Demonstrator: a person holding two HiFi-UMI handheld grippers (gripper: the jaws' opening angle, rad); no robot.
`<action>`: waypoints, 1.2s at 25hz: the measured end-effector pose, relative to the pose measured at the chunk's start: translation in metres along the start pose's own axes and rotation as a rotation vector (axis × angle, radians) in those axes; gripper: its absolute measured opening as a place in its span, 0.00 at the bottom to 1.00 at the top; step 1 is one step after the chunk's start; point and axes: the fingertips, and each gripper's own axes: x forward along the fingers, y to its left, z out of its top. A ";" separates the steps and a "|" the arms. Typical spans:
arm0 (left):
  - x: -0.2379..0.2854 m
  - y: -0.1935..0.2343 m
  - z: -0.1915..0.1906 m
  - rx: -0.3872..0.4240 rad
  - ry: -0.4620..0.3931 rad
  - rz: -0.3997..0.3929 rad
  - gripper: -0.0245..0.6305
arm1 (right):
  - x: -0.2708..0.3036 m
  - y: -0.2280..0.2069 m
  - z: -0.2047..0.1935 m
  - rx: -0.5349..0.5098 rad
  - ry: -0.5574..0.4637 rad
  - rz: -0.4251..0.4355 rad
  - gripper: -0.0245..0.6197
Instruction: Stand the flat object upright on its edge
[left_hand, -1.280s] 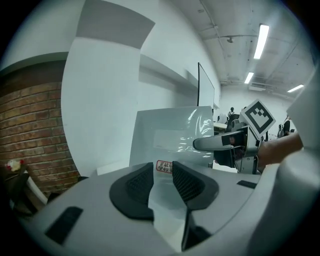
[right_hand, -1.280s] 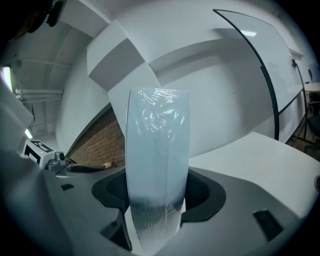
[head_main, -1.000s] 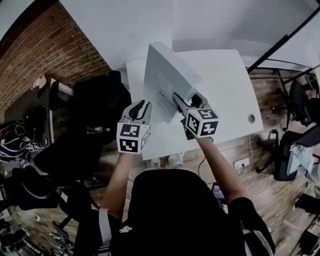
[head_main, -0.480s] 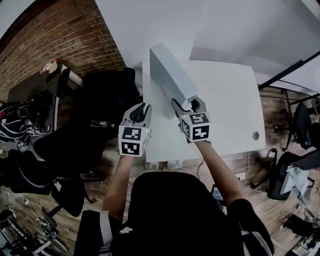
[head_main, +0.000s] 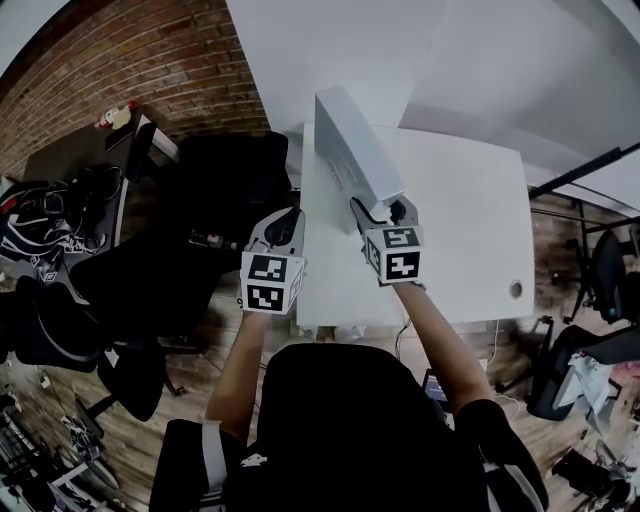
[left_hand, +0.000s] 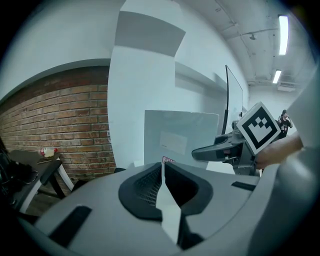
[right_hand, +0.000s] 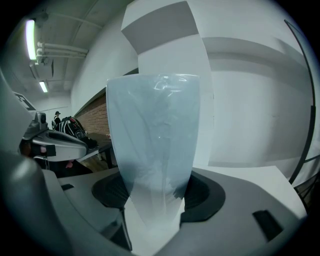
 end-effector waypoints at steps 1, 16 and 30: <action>-0.001 0.001 0.000 -0.001 0.000 0.002 0.08 | 0.001 0.001 0.001 -0.003 0.001 -0.001 0.48; -0.003 0.005 -0.003 0.007 0.006 -0.006 0.06 | 0.006 0.003 0.003 -0.007 -0.002 -0.025 0.48; 0.019 -0.004 -0.002 0.046 0.028 -0.060 0.06 | 0.006 -0.029 0.007 0.042 -0.008 -0.102 0.48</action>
